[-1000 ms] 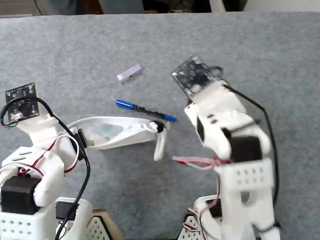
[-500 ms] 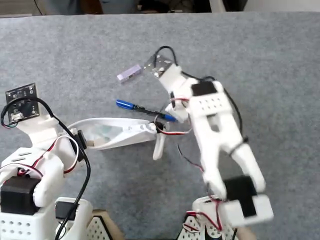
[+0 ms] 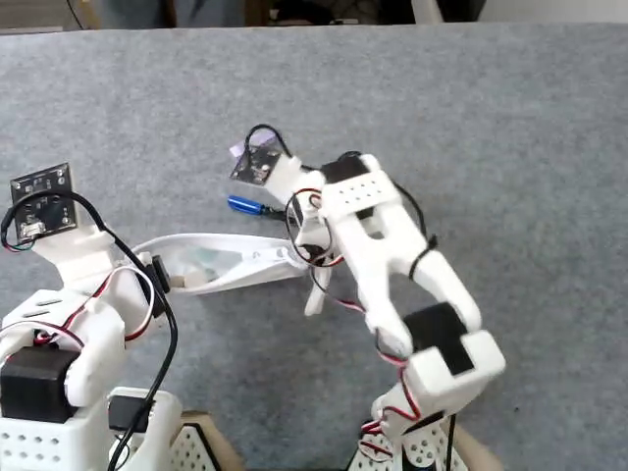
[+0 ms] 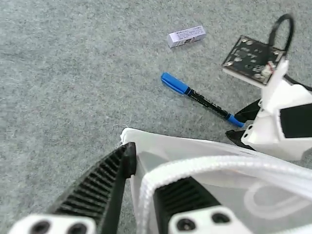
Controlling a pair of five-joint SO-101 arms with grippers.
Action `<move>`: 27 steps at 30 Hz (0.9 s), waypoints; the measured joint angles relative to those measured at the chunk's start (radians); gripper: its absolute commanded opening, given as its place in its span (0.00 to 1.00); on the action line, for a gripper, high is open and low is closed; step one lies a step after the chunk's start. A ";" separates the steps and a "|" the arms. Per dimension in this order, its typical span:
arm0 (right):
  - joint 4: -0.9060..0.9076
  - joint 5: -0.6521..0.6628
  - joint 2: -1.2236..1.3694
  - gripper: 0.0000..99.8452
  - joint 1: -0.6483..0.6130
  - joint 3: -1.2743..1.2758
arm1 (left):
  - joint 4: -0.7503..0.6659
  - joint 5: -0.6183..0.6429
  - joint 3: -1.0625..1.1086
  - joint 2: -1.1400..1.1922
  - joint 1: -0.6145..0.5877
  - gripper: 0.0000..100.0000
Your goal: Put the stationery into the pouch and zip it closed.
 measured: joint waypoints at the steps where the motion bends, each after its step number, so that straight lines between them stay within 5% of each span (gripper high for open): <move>1: 0.000 0.005 0.032 0.16 0.000 -0.018 | 0.000 0.000 0.000 0.000 0.000 0.03; 14: 0.100 0.035 0.379 0.16 0.058 -0.367 | 0.000 0.000 0.000 0.000 0.000 0.03; 20: 0.123 0.038 0.431 0.01 0.061 -0.446 | 0.000 0.000 0.000 0.000 0.000 0.03; 27: 0.118 0.038 0.433 0.01 0.078 -0.451 | 0.000 0.000 0.000 0.000 0.000 0.03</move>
